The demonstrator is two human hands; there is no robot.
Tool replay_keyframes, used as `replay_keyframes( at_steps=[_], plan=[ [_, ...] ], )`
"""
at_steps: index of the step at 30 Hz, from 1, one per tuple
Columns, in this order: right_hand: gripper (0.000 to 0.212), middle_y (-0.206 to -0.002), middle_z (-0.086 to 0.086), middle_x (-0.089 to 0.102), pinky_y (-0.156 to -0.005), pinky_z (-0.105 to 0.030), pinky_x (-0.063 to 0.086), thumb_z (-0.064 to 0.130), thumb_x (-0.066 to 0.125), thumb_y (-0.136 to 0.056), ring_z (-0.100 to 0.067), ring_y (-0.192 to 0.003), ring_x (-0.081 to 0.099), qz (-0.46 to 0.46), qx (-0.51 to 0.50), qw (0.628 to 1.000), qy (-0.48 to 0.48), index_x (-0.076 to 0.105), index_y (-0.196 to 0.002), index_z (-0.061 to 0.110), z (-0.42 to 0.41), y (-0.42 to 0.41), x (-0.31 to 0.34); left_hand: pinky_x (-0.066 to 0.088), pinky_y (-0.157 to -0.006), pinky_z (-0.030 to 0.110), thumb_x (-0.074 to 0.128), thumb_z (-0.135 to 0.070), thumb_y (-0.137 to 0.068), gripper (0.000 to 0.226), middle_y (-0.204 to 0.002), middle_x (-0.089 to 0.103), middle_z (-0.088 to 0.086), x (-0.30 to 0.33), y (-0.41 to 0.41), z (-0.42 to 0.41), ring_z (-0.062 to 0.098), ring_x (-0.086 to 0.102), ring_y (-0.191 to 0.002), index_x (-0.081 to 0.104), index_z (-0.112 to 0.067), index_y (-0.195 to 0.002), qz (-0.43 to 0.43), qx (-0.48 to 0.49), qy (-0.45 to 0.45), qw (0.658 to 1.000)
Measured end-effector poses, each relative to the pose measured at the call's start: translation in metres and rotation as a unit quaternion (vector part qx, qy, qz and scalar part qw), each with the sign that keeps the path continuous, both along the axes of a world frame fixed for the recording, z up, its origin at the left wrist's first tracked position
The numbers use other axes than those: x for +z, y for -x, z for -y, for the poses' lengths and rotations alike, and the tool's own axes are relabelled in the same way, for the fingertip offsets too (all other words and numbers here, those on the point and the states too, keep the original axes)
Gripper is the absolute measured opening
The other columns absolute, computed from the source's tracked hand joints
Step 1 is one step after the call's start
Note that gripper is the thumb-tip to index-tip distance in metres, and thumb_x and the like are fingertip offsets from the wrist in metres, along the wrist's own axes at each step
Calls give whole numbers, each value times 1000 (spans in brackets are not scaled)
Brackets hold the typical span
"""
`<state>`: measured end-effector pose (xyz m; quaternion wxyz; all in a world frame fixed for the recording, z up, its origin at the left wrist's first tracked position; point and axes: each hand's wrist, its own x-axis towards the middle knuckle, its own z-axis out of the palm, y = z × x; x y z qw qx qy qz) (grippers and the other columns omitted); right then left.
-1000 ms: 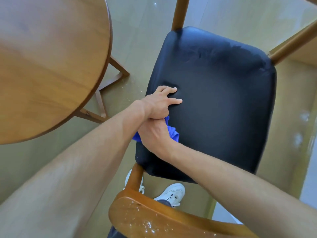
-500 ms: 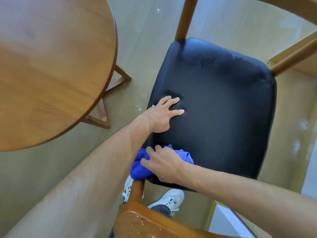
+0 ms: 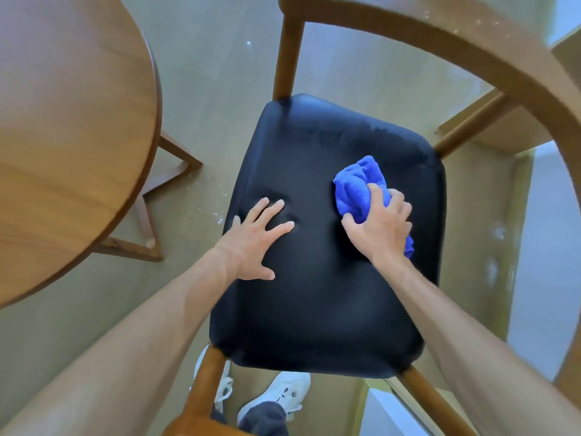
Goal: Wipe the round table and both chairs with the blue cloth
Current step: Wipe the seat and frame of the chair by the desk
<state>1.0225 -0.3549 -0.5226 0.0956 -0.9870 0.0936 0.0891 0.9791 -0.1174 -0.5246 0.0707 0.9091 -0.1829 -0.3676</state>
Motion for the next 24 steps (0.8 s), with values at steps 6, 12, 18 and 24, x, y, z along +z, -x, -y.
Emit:
replay_keyframes(
  at_steps=[6, 12, 18, 24],
  plan=[
    [47, -109, -13, 49, -62, -35, 49, 31, 64, -86, -29, -86, 47, 2, 55, 998, 14, 51, -128, 14, 2, 18, 2, 20, -114, 59, 73, -49, -76, 103, -157, -28, -6, 2, 0, 6, 23, -27, -144, 5, -35, -152, -2, 8, -28, 1000],
    [57, -86, -6, 57, -45, -26, 37, 20, 77, -47, -23, -64, 50, -24, 359, 933, -28, 61, -102, 21, -9, 126, 7, 21, -114, 59, 75, -49, -74, 104, -157, -26, -7, 7, 2, 8, 20, -26, -145, 9, -35, -153, -2, 28, -28, 999],
    [50, -82, -6, 58, -44, -26, 38, 9, 72, -49, -24, -60, 49, 21, 387, 922, -20, 66, -97, 22, 39, 46, 5, 19, -117, 55, 73, -55, -73, 104, -156, -29, -11, -1, 3, 7, 16, -31, -143, 8, -39, -152, 8, 33, -27, 999],
    [39, -115, -16, 49, -81, -41, 47, 20, 57, -87, -38, -101, 55, -9, -137, 989, -47, 50, -125, 22, 136, -92, 6, 17, -119, 52, 69, -57, -77, 101, -142, -45, -16, -9, 3, 6, 11, -44, -131, 3, -41, -152, 17, 18, -36, 999]
  ],
)
